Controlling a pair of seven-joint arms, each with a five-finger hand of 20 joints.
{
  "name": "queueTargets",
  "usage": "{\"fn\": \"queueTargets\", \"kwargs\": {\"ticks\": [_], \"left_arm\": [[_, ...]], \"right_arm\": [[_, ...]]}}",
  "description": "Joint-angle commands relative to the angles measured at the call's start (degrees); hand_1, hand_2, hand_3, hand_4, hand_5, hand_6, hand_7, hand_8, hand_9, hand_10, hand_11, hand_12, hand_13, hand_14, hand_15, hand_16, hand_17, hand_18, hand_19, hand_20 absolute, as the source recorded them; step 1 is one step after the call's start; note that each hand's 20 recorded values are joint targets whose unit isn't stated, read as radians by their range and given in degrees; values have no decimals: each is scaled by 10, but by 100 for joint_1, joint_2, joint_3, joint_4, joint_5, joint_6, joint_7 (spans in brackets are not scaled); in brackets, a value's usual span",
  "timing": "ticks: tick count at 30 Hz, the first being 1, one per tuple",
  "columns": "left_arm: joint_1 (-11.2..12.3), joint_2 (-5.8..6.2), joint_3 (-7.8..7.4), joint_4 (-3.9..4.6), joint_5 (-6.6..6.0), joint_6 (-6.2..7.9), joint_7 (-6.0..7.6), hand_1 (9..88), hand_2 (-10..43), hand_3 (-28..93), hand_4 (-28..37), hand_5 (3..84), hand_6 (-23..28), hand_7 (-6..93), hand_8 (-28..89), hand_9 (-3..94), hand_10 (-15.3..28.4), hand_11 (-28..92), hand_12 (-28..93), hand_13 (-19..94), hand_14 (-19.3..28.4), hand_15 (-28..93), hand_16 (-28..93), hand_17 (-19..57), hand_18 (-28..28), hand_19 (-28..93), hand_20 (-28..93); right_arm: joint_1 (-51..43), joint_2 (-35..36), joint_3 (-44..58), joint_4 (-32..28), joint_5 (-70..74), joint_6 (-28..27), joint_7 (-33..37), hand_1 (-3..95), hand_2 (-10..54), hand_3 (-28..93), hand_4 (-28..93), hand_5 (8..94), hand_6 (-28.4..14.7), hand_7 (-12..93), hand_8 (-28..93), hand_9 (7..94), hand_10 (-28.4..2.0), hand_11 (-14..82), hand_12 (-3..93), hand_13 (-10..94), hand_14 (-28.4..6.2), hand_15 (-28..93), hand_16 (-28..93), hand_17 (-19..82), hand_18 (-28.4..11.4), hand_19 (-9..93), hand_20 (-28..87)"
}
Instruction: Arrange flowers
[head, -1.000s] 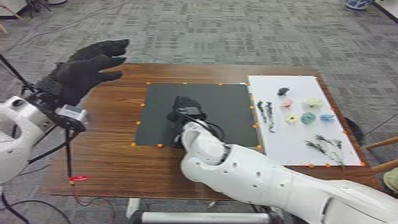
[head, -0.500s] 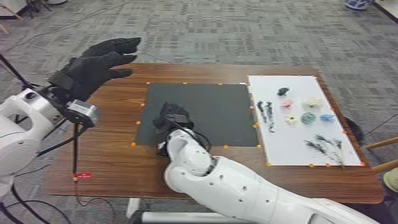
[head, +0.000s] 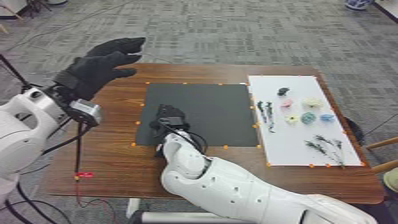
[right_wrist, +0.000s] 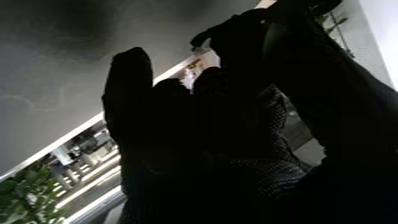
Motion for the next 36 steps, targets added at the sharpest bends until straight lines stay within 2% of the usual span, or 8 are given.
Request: {"fn": "queueTargets", "kwargs": {"ticks": [1, 14, 19, 21, 22, 26, 30, 36], "left_arm": [[123, -61, -132, -53, -24, -34, 38, 278, -95, 595, -283, 171, 14, 211, -92, 94, 76, 203, 207, 11, 96, 373, -54, -122, 192, 328, 102], [190, -111, -200, -66, -30, -59, 51, 276, -95, 596, -283, 171, 14, 211, -93, 94, 75, 200, 208, 11, 96, 373, -54, -123, 192, 328, 102], [226, -121, -218, -59, -25, -17, 80, 276, -95, 595, -283, 171, 14, 210, -91, 94, 75, 200, 209, 11, 97, 374, -54, -124, 193, 327, 102], [226, -123, -221, -53, -33, -41, 75, 276, -95, 594, -283, 172, 14, 208, -91, 95, 74, 200, 210, 11, 97, 374, -54, -124, 193, 327, 103], [234, -120, -229, -53, -31, -48, 84, 277, -95, 593, -283, 171, 14, 209, -91, 94, 75, 201, 210, 11, 97, 374, -54, -124, 193, 328, 103], [298, -97, -315, -79, -21, -25, 95, 274, -95, 597, -283, 172, 14, 209, -91, 95, 75, 200, 209, 11, 97, 374, -54, -124, 193, 328, 103], [617, -145, -596, -204, -9, 62, 137, 274, -95, 595, -283, 172, 14, 208, -90, 95, 75, 198, 208, 12, 97, 372, -55, -124, 194, 328, 103], [1554, -371, -1426, -544, 76, 298, 286, 273, -95, 596, -283, 172, 14, 205, -89, 95, 75, 197, 209, 12, 97, 370, -54, -125, 194, 328, 103]], "right_arm": [[-256, 158, -22, 167, -82, -632, 114, 434, -95, 827, -231, 751, -26, 574, 313, 823, -101, 679, 573, 778, -110, 848, 471, 386, -193, 814, 366], [-505, 202, 292, 483, -205, -1594, 181, 406, -95, 818, -246, 719, -2, 622, 261, 806, -95, 691, 589, 761, -109, 857, 472, 372, -189, 809, 373], [-561, 236, 371, 448, -292, -2107, 129, 325, -95, 828, -279, 713, -6, 612, 231, 793, -99, 690, 598, 754, -111, 857, 476, 364, -193, 807, 378], [-578, 254, 397, 424, -318, -2286, 112, 277, -95, 842, -282, 708, -10, 635, 101, 782, -100, 692, 598, 749, -114, 858, 476, 357, -196, 803, 385], [-565, 266, 380, 427, -327, -2348, 99, 260, -95, 844, -281, 706, -12, 667, -40, 778, -101, 691, 600, 744, -116, 858, 476, 353, -196, 800, 386], [-501, 323, 286, 406, -575, -2590, 73, 187, -95, 824, -281, 702, -18, 677, -109, 764, -111, 692, 600, 730, -125, 860, 477, 338, -202, 797, 388], [-210, 544, 10, 246, -753, -2910, 115, 151, -95, 809, -282, 699, -21, 678, -113, 760, -115, 696, 595, 726, -130, 863, 474, 334, -205, 797, 390], [293, 1443, -119, -621, -726, -2733, 20, 122, -95, 806, -283, 682, -26, 681, -112, 751, -120, 697, 602, 714, -134, 865, 478, 325, -207, 794, 393]]}}
